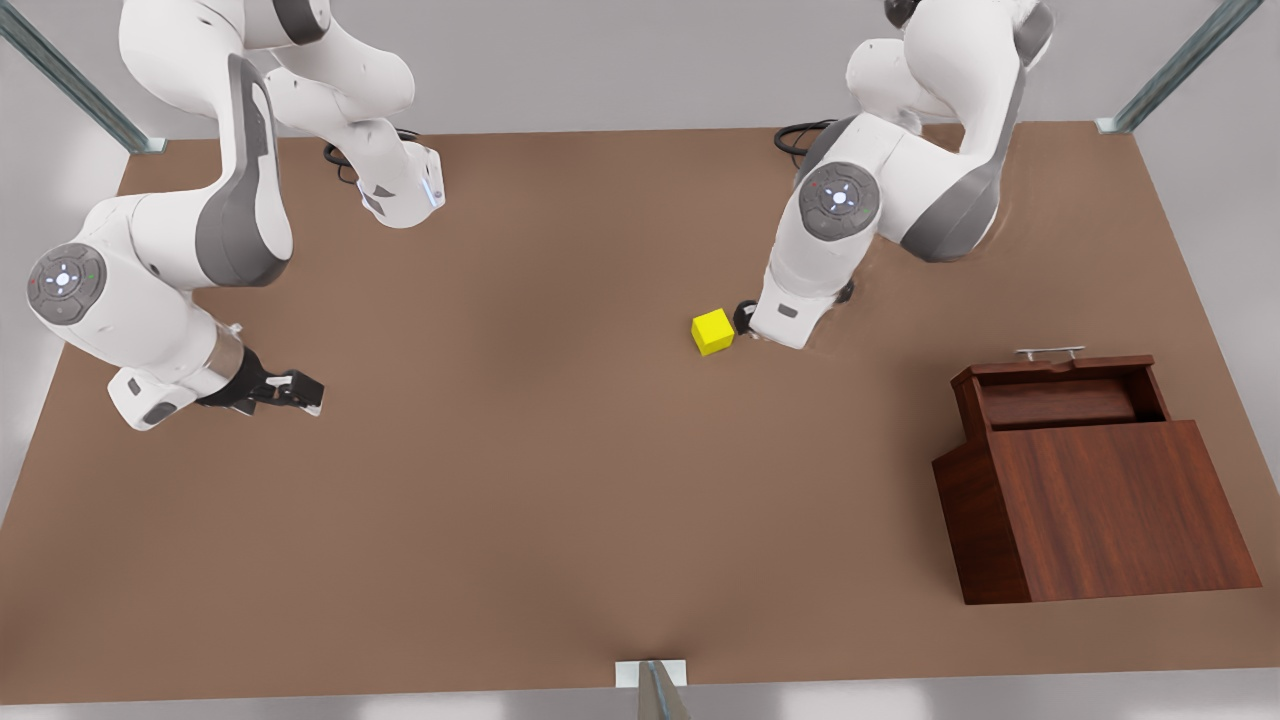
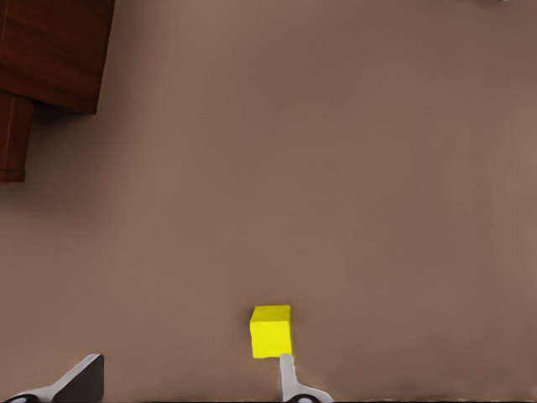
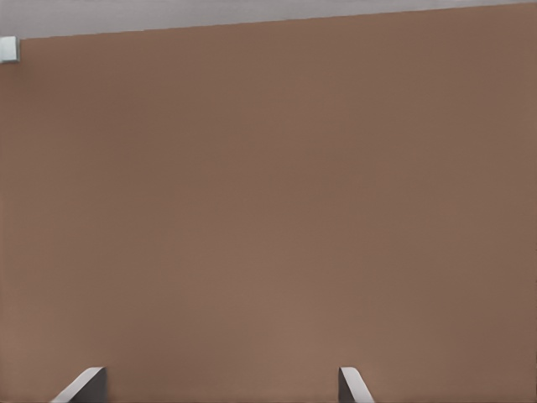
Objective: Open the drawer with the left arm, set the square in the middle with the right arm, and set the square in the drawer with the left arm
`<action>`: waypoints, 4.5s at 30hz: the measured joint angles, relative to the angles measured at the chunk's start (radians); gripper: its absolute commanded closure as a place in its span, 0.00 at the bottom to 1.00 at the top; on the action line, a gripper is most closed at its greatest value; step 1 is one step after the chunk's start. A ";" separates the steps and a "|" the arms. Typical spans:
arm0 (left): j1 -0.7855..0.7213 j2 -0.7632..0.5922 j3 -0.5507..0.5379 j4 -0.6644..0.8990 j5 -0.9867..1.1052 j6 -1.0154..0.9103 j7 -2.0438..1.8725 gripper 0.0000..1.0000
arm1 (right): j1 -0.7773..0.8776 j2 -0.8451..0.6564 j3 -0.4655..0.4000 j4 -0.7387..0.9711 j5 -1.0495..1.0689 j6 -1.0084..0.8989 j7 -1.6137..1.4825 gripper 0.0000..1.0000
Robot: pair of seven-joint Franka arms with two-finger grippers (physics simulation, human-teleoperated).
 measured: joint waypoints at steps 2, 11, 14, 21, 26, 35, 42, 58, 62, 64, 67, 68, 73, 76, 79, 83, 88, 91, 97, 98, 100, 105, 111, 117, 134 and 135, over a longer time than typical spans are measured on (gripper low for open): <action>-0.055 0.032 0.002 -0.064 -0.021 0.025 -0.318 0.00 | -0.001 0.001 0.000 -0.002 0.000 0.000 0.000 0.00; -0.102 -0.046 0.056 -0.676 -0.161 0.807 -1.664 0.00 | 0.000 0.009 0.000 -0.006 0.002 0.017 -0.002 0.00; -0.129 -0.146 0.092 -0.839 -0.181 0.872 -1.725 0.00 | 0.003 0.016 0.000 -0.005 0.002 0.020 0.000 0.00; -0.165 -0.162 0.096 -1.027 -0.148 1.019 -1.721 0.00 | 0.006 0.019 0.000 -0.005 0.002 0.031 0.002 0.00; -0.160 -0.159 0.116 -1.084 -0.132 1.061 -1.723 0.00 | 0.006 0.022 0.000 -0.005 0.003 0.032 0.002 0.00; -0.179 -0.126 0.116 -1.121 -0.120 1.152 -1.723 0.00 | 0.009 0.029 0.001 -0.002 0.003 0.044 0.008 0.00; -0.192 -0.093 0.117 -1.126 -0.119 1.171 -1.723 0.00 | 0.009 0.030 0.002 -0.005 0.005 0.049 0.009 0.00; -0.204 -0.037 0.117 -1.137 -0.119 1.194 -1.721 0.00 | 0.010 0.038 0.002 -0.002 0.011 0.061 0.011 0.00; -0.208 -0.022 0.123 -1.137 -0.117 1.201 -1.721 0.00 | 0.010 0.038 0.002 -0.002 0.011 0.061 0.011 0.00; -0.217 -0.015 0.129 -1.135 -0.115 1.205 -1.721 0.00 | 0.011 0.038 0.002 -0.006 0.009 0.075 0.011 0.00; -0.221 -0.008 0.131 -1.135 -0.114 1.214 -1.721 0.00 | 0.011 0.038 0.002 -0.008 0.009 0.075 0.011 0.00; -0.219 -0.007 0.131 -1.135 -0.113 1.214 -1.721 0.02 | 0.012 0.039 0.002 -0.008 0.009 0.075 0.011 0.00; -0.221 0.004 0.139 -1.135 -0.108 1.222 -1.721 0.29 | 0.011 0.044 0.003 -0.006 0.010 0.076 0.011 0.00; -0.222 0.006 0.140 -1.135 -0.107 1.222 -1.721 0.29 | 0.012 0.045 0.003 -0.006 0.011 0.083 0.011 0.00; -0.224 0.004 0.142 -1.135 -0.108 1.222 -1.721 0.29 | 0.012 0.045 0.003 -0.006 0.011 0.084 0.011 0.00; -0.224 0.012 0.142 -1.135 -0.112 1.221 -1.720 0.29 | 0.012 0.045 0.003 -0.006 0.011 0.084 0.012 0.00; -0.224 0.012 0.145 -1.134 -0.099 1.220 -1.721 0.36 | 0.012 0.050 0.003 -0.006 0.011 0.086 0.012 0.00; -0.222 0.009 0.145 -1.134 -0.112 1.217 -1.720 0.41 | 0.012 0.050 0.003 -0.006 0.009 0.084 0.011 0.00; -0.222 0.000 0.146 -1.134 -0.128 1.209 -1.718 0.47 | 0.012 0.052 0.004 -0.006 0.011 0.086 0.012 0.00; -0.221 -0.002 0.159 -1.134 -0.122 1.209 -1.719 0.47 | 0.012 0.052 0.005 -0.006 0.010 0.085 0.012 0.00; -0.222 -0.007 0.160 -1.133 -0.120 1.206 -1.718 0.47 | 0.012 0.052 0.005 -0.006 0.010 0.084 0.012 0.00; -0.220 -0.019 0.162 -1.133 -0.124 1.191 -1.718 0.47 | 0.012 0.052 0.005 -0.006 0.011 0.084 0.011 0.00; -0.210 -0.078 0.186 -1.127 -0.131 1.131 -1.717 0.47 | 0.012 0.052 0.005 -0.006 0.009 0.086 0.011 0.00; -0.155 -0.152 0.217 -0.978 -0.138 0.895 -1.703 0.46 | 0.012 0.052 0.005 -0.008 0.009 0.090 0.011 0.00; 0.239 -0.330 0.405 -0.757 -0.072 0.482 -1.661 0.46 | 0.012 0.061 0.017 -0.006 0.009 0.091 0.011 0.00; 0.256 -0.327 0.420 -0.762 -0.069 0.474 -1.663 0.46 | 0.012 0.061 0.017 -0.006 0.009 0.091 0.011 0.00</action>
